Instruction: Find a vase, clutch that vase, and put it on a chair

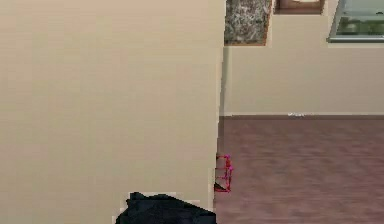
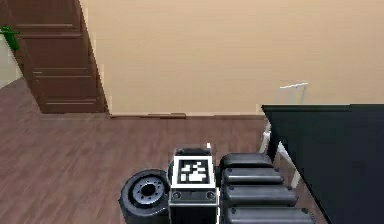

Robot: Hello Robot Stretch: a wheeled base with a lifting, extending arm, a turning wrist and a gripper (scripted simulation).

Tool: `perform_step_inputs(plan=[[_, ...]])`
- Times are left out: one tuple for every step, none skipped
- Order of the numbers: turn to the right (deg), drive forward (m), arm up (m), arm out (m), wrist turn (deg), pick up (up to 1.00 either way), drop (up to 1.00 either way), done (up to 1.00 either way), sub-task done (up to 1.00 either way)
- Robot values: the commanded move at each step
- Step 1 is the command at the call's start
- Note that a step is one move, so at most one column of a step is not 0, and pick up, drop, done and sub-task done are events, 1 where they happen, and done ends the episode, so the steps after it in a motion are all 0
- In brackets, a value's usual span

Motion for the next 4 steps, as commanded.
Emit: perform_step_inputs(plan=[[45.0, 0.00, 0.00, 0.00, 0.0, 0.00, 0.00, 0.00, 0.00], [45.0, 0.00, 0.00, 0.00, 0.0, 0.00, 0.00, 0.00, 0.00], [42.0, 0.00, 0.00, 0.00, 0.0, 0.00, 0.00, 0.00, 0.00], [0.0, 0.20, 0.00, 0.00, 0.0, 0.00, 0.00, 0.00, 0.00]])
